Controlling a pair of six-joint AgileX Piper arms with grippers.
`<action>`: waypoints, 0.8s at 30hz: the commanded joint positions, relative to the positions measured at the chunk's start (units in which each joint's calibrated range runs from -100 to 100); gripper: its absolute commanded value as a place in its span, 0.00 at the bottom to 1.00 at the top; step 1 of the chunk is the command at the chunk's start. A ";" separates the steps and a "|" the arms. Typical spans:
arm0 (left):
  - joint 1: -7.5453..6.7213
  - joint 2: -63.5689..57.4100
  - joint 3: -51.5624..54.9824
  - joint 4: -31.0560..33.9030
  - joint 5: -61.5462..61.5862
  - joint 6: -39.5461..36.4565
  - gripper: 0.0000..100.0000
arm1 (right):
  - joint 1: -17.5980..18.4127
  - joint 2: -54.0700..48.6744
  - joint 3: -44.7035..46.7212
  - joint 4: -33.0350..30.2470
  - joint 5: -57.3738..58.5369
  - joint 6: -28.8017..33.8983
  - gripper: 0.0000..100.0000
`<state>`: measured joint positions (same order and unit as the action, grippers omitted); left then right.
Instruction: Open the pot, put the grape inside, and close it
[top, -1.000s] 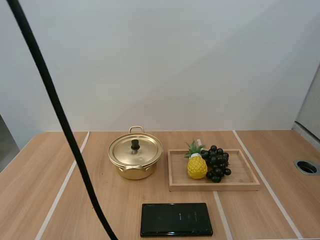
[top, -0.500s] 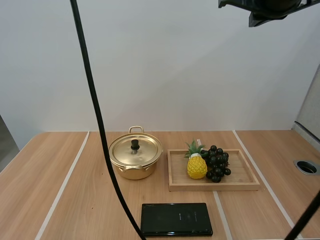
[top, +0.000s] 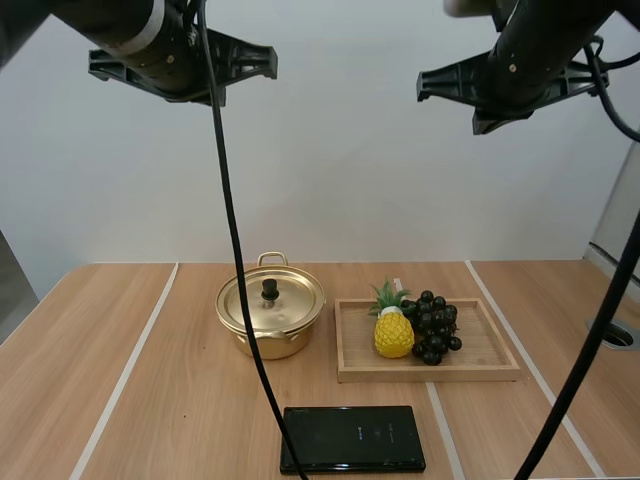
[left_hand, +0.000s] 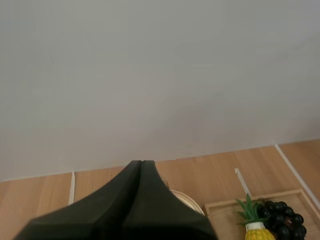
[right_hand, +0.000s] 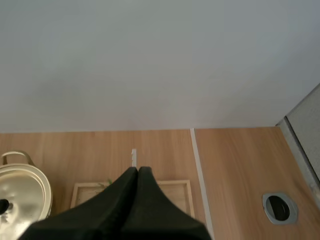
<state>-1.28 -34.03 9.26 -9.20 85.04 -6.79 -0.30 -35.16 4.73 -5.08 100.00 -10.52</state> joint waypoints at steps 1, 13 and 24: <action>0.13 2.17 -0.33 -0.30 3.50 -0.10 0.00 | -0.19 -0.09 4.16 -0.57 0.00 0.23 0.00; 0.13 10.69 0.35 -0.03 3.81 2.42 0.00 | -0.19 3.07 15.62 -0.65 0.00 0.23 0.00; 0.13 21.07 0.35 -0.03 6.20 2.42 0.00 | -0.19 4.11 16.24 -0.40 0.00 0.23 0.00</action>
<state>-1.22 -14.12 9.52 -9.20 90.75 -4.59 -0.30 -30.79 20.77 -5.35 99.97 -10.52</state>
